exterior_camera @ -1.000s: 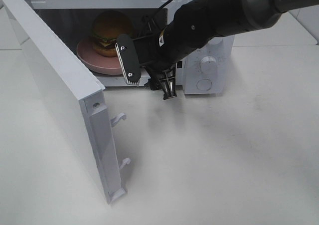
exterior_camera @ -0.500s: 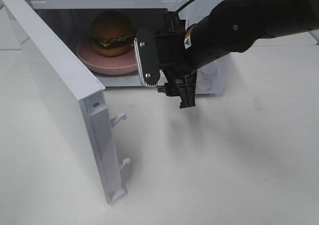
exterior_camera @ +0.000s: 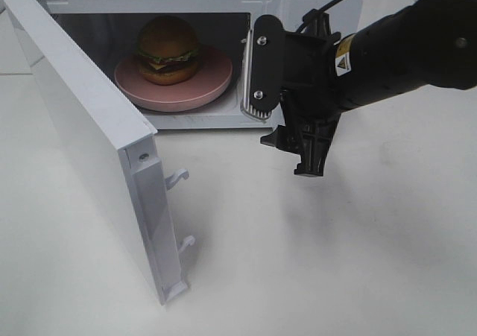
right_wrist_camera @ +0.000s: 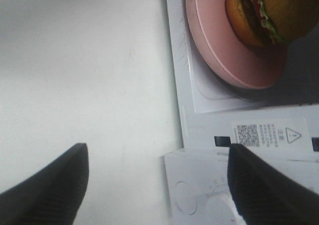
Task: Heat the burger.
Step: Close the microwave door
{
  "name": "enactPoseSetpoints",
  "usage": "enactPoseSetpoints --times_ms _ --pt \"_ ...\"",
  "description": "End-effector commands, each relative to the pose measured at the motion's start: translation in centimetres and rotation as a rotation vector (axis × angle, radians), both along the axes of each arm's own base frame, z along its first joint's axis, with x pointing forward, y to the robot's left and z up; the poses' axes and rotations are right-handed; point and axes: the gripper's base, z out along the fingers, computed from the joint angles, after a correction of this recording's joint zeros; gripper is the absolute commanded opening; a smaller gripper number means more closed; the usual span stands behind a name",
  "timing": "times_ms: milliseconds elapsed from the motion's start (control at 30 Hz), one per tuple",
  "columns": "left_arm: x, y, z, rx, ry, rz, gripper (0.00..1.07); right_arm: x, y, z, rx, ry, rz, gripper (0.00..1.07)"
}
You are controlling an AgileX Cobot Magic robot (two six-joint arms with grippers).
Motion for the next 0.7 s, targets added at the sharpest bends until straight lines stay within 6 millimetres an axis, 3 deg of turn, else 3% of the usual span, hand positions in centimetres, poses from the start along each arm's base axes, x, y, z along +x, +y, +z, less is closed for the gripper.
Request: enactPoseSetpoints --times_ms 33,100,200,700 --pt "-0.3 0.0 0.0 -0.004 -0.028 -0.004 0.98 -0.6 -0.4 0.3 0.037 0.013 -0.039 0.77" --pt "-0.3 0.0 0.0 -0.004 -0.028 -0.004 0.98 -1.9 -1.4 0.8 0.077 0.052 -0.103 0.77" --pt "-0.3 0.0 0.0 -0.004 -0.028 -0.004 0.98 -2.3 -1.7 0.9 0.087 0.064 -0.122 0.77" --pt "-0.3 0.0 0.0 -0.004 -0.028 -0.004 0.98 -7.3 -5.8 4.5 0.259 0.341 -0.592 0.77"
